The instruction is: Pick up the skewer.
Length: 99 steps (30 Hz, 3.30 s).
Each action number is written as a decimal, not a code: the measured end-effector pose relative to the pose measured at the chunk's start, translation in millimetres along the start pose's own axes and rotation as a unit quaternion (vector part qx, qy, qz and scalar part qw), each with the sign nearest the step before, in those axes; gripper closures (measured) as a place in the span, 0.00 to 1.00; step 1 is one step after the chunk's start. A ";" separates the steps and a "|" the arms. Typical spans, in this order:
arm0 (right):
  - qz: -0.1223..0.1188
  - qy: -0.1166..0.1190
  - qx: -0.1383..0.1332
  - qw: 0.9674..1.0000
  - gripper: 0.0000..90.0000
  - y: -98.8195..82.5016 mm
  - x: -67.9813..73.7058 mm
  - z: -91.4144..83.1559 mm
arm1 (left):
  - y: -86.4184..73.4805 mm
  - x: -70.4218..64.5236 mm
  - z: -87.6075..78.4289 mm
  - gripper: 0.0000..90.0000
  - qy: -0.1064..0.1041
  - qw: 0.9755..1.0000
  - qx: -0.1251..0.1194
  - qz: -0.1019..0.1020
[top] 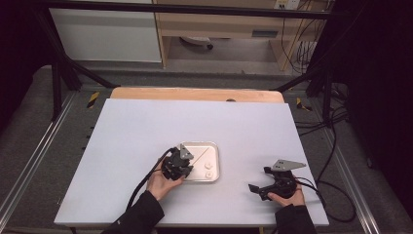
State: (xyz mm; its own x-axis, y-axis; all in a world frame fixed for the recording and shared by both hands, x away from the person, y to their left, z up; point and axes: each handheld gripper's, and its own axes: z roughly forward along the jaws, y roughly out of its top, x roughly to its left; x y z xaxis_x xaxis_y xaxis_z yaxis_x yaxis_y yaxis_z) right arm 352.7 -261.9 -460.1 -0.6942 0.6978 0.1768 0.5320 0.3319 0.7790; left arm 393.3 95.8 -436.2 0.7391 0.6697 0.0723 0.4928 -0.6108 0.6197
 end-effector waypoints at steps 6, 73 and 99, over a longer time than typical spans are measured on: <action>0.001 0.000 0.000 1.000 0.01 0.0 0.1 -0.1 | -1.2 -1.8 0.0 0.92 -0.001 1.000 -0.003 -0.014; -0.148 -0.049 0.029 0.987 0.04 34.9 49.2 19.5 | -13.6 -1.9 -42.4 0.99 -0.068 0.996 -0.062 0.019; -0.315 -0.076 0.056 0.944 0.16 58.3 84.1 29.1 | 11.5 -26.7 -40.1 0.99 -0.095 0.991 -0.028 0.087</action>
State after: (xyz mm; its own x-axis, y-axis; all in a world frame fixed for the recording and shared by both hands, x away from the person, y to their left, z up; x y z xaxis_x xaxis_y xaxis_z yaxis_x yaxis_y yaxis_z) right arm 339.4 -165.4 -417.3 -0.8167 0.4204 -0.3953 0.0916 0.7708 0.6305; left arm 360.8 87.9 -399.7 0.8868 0.4607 0.0373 0.3273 -0.6829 0.6531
